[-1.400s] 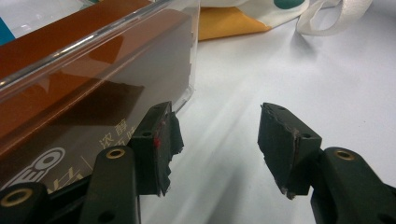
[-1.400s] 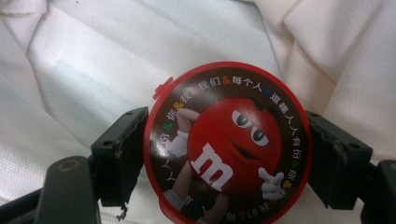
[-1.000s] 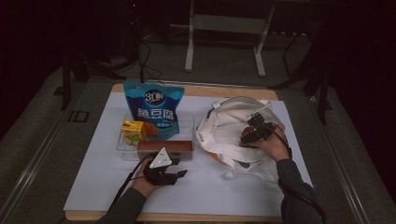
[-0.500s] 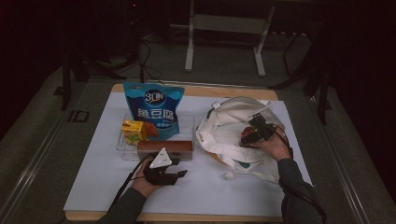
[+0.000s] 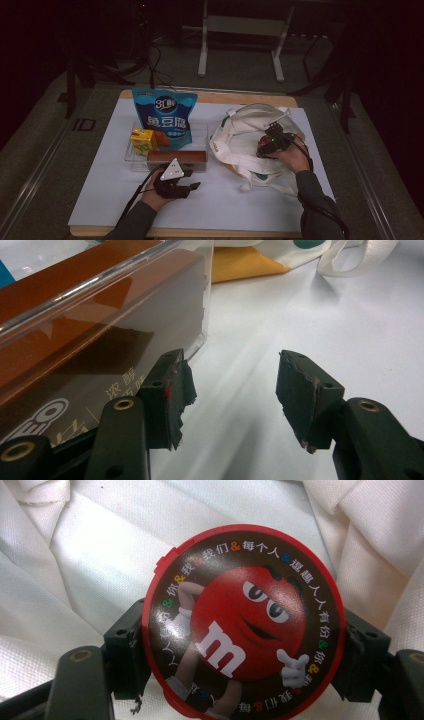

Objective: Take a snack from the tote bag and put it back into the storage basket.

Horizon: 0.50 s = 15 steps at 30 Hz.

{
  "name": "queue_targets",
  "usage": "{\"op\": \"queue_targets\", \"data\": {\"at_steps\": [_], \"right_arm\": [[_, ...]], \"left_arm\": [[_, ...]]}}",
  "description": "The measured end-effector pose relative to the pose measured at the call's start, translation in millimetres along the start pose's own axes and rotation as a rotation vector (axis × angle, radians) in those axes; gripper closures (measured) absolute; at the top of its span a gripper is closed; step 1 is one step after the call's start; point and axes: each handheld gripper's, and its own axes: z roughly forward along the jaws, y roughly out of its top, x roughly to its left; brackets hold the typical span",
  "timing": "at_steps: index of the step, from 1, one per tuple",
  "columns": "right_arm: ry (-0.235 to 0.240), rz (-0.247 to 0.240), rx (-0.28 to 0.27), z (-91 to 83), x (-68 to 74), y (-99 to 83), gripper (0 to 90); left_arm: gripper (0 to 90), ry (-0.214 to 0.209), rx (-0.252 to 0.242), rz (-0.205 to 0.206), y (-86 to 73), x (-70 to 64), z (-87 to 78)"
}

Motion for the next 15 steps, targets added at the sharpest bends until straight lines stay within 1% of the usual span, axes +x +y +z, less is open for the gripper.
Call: {"op": "queue_targets", "data": {"at_steps": [10,15], "right_arm": [[-0.002,0.018,0.006,-0.3,0.9,0.5,25.6],[-0.004,0.016,0.006,-2.0,2.6,1.2,25.6]], "left_arm": [[45.6,-0.001,0.000,0.000,0.0,0.1,0.0],[45.6,0.001,0.000,-0.001,0.0,0.0,0.0]]}}
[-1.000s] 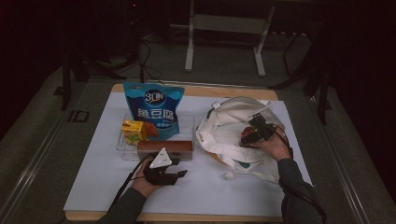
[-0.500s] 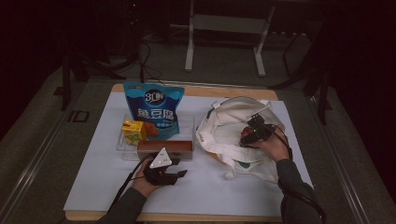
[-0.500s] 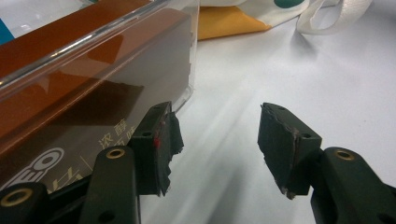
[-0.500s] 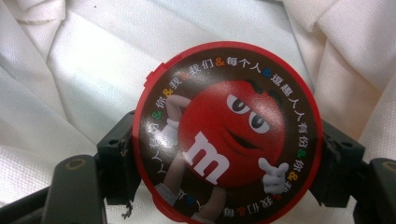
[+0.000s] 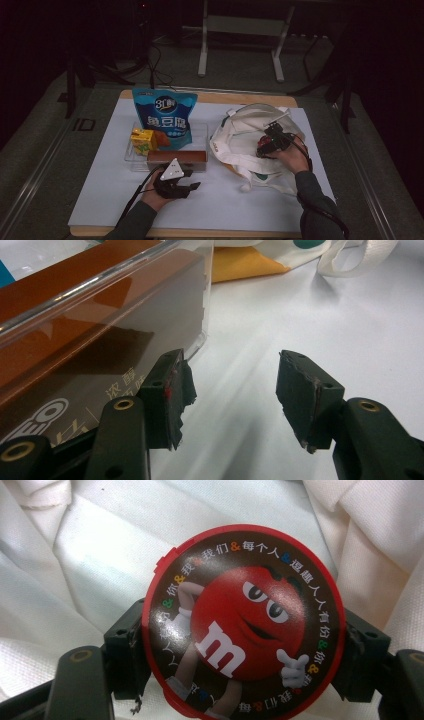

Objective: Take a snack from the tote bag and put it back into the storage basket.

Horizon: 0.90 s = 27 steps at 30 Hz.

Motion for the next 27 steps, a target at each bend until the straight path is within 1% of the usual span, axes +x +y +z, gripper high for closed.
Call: {"op": "queue_targets", "data": {"at_steps": [15,19,24,27], "right_arm": [[-0.002,-0.009,-0.014,-11.8,9.1,6.3,25.6],[-0.010,-0.022,-0.010,-13.5,11.9,8.5,25.7],[-0.002,-0.025,-0.020,-16.6,16.1,11.5,25.6],[-0.005,-0.036,-0.022,-19.1,20.2,13.3,25.6]], "left_arm": [[45.6,-0.001,0.000,0.000,0.0,0.1,0.1],[45.6,-0.001,0.000,-0.002,0.0,0.1,0.1],[45.6,-0.002,-0.001,-0.004,0.0,0.2,0.2],[45.6,-0.002,0.000,-0.003,0.1,0.2,0.2]]}}
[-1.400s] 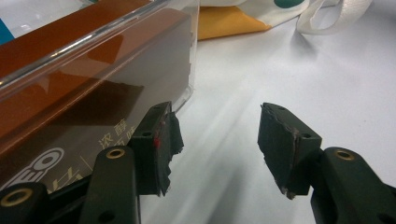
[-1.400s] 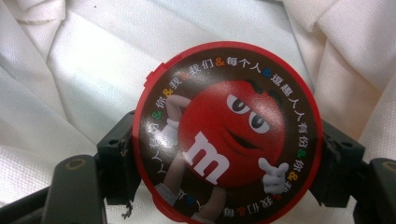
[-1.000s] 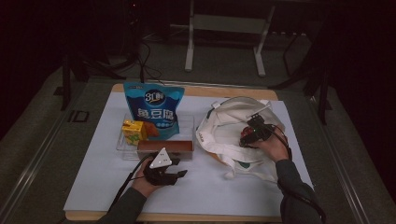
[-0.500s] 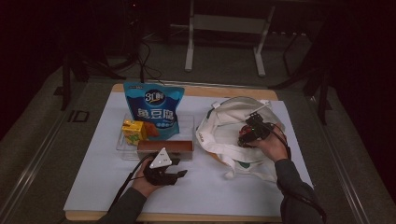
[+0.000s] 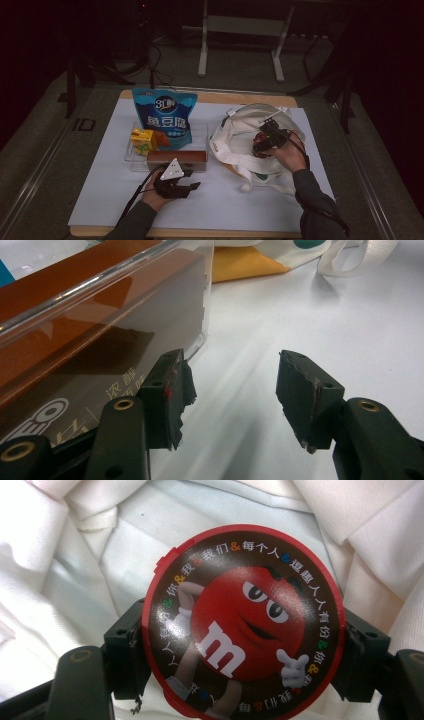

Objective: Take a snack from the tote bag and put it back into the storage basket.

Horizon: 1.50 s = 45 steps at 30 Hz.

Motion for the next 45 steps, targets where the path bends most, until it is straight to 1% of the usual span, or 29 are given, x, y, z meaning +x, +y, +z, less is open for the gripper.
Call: {"op": "queue_targets", "data": {"at_steps": [5,17,25,28,36,39,45], "right_arm": [[0.003,-0.009,-0.008,-3.7,4.7,3.5,25.6],[0.020,-0.015,-0.022,-7.3,9.6,7.4,25.7],[0.021,-0.014,-0.031,-15.5,12.5,11.3,25.7],[0.020,-0.021,-0.036,-17.9,14.0,13.1,25.7],[0.030,-0.031,-0.046,-23.3,19.8,17.8,25.6],[0.036,-0.025,-0.052,-25.0,21.6,19.9,25.6],[0.041,-0.031,-0.052,-27.3,26.7,23.9,25.7]], "left_arm": [[45.6,0.000,0.000,0.002,0.0,-0.1,0.0],[45.6,0.000,0.002,0.003,0.0,-0.1,0.0],[45.6,0.000,0.003,0.003,0.1,-0.1,0.0],[45.6,0.000,0.002,0.003,0.1,-0.1,0.1],[45.6,0.000,0.003,0.003,0.1,-0.2,0.1],[45.6,0.000,0.003,0.003,0.1,-0.2,0.1],[45.6,0.000,0.002,0.003,0.1,-0.1,0.1]]}}
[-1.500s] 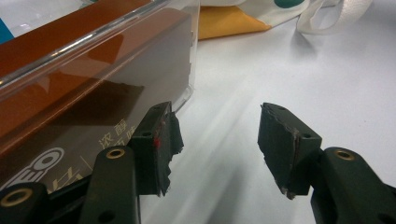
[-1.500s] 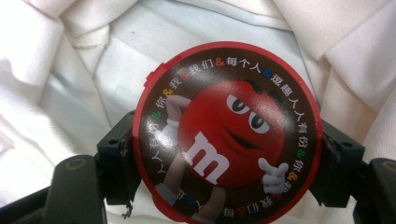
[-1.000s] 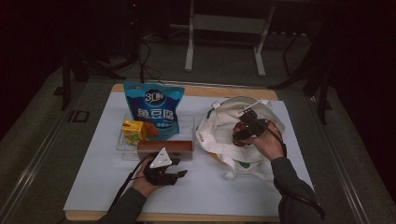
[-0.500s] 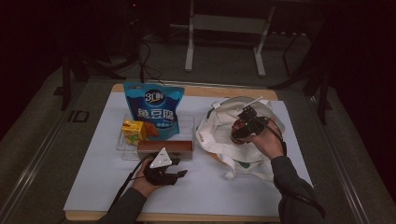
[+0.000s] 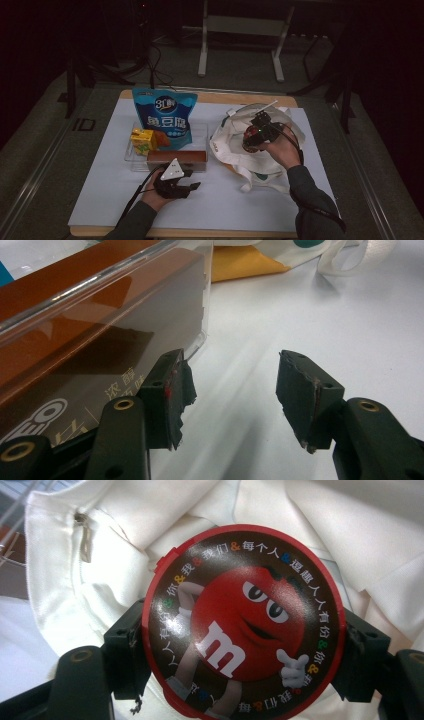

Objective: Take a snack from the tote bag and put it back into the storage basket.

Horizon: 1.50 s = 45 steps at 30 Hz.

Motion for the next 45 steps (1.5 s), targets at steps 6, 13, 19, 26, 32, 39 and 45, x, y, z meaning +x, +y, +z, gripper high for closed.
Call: {"op": "queue_targets", "data": {"at_steps": [6,13,19,26,32,39,45], "right_arm": [[0.003,-0.012,-0.006,-2.2,5.5,4.1,25.7],[0.013,-0.025,-0.011,-4.7,11.8,7.9,25.7],[0.031,-0.027,-0.020,-7.2,17.4,12.9,25.6],[0.041,-0.041,-0.028,-11.2,25.7,19.9,25.7],[0.051,-0.051,-0.034,-12.9,31.1,23.5,25.6],[0.058,-0.067,-0.037,-13.9,38.8,28.2,25.7],[0.065,-0.075,-0.036,-13.9,44.7,31.4,25.6]], "left_arm": [[45.6,0.000,0.000,0.001,0.0,0.1,-0.1],[45.6,-0.001,-0.003,-0.003,0.0,0.0,0.1],[45.6,0.000,-0.002,-0.003,0.0,0.1,0.0],[45.6,0.001,-0.003,-0.002,0.0,0.0,-0.1],[45.6,0.003,-0.004,-0.002,-0.1,-0.1,-0.2],[45.6,0.003,-0.003,0.000,-0.1,-0.1,-0.3],[45.6,0.003,-0.004,-0.001,-0.1,-0.1,-0.3]]}}
